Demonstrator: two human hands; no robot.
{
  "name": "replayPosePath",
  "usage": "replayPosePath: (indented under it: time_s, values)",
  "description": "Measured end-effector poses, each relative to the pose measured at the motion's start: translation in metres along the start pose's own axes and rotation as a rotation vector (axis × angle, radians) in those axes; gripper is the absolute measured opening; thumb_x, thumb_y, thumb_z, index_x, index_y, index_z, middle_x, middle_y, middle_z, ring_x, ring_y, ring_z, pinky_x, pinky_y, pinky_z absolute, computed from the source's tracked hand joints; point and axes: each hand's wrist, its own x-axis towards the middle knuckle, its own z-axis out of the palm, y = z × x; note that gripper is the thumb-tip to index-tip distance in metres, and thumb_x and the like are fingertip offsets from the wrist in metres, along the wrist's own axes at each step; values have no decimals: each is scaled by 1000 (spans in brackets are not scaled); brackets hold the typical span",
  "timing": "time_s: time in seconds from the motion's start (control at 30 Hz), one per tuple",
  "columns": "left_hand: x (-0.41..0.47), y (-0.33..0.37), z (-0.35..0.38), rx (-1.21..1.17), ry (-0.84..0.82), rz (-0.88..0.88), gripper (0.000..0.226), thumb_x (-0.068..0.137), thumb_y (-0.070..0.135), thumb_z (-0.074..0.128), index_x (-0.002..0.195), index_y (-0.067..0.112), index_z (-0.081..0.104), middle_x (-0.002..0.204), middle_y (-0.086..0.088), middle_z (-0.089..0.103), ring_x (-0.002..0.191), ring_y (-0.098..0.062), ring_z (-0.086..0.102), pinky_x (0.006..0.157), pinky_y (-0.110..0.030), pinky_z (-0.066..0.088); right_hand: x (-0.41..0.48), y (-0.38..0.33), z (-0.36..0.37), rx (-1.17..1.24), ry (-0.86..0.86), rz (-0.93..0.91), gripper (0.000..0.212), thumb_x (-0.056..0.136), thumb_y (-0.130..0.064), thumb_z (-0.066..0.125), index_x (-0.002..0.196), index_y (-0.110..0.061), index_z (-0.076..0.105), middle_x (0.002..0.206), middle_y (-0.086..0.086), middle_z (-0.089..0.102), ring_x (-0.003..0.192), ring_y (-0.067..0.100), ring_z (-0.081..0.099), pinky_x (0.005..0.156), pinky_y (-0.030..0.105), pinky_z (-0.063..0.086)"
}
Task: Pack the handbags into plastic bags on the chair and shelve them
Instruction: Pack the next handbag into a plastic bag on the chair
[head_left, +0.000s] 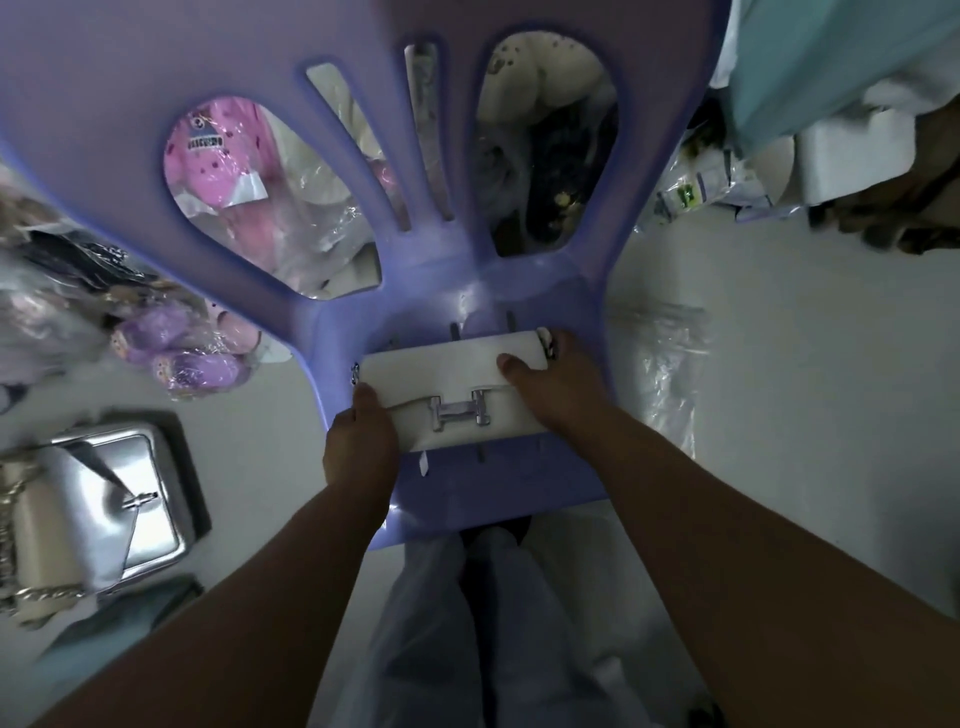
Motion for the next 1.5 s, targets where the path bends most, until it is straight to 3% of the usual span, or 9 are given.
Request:
replayPosePath:
  time_s: [0.2,0.33,0.57,0.67,0.77,0.93,1.1,1.27,1.5]
  values:
    - [1,22,-9,65,108,266,38,101,29,48,133,9,56,130,-20,60,119,-39,55,94,-38,41,-5,-3,-1,12,71,37,63,88,-34,74,140,-10,49,135,7,59,123,25,57,98,30,44]
    - [-19,60,-7,-42,186,515,31,96,24,57,125,13,61,125,-12,62,112,-26,59,86,-24,40,-15,-3,-24,107,216,78,37,87,-41,72,118,-23,61,113,0,68,109,23,65,98,34,49]
    - [-88,90,53,-80,-136,739,28,93,38,52,108,16,60,98,-3,64,94,-31,63,82,-44,51,-45,37,-100,424,520,244,31,90,-57,57,101,-31,67,105,-4,71,103,21,66,101,43,50]
    - [-121,84,94,57,-295,798,34,96,35,50,118,12,63,106,3,60,101,-19,57,88,-24,39,-60,79,-126,499,549,340,60,80,-72,44,113,-26,65,115,2,69,109,27,65,102,53,50]
    - [-148,63,139,206,-366,857,30,100,27,50,117,7,64,101,6,54,96,-14,54,76,-7,26,-66,135,-148,551,493,415,61,86,-72,39,119,-24,61,122,6,66,114,30,62,107,53,46]
    - [-169,9,221,220,-422,807,6,99,18,56,99,20,61,88,3,62,85,-16,60,68,-11,37,-52,238,-161,672,438,522,47,102,-60,32,89,-23,59,114,11,67,100,27,62,106,48,46]
    - [-157,-42,308,322,-409,738,9,100,21,53,92,22,57,87,2,61,85,-19,58,72,-23,36,-8,316,-145,655,341,563,80,84,-74,28,130,-17,59,132,11,62,119,33,60,110,52,43]
    - [-105,-75,377,306,-323,620,17,99,22,49,83,23,55,75,0,56,76,-30,59,73,-37,49,40,377,-115,525,246,459,46,102,-50,43,135,-22,57,139,2,57,123,22,55,101,29,39]
    - [-55,-97,416,382,-295,516,25,103,30,45,79,26,51,72,3,53,65,-18,51,67,-33,45,98,405,-66,391,144,402,55,101,-46,50,151,-26,41,165,5,20,144,26,37,104,27,31]
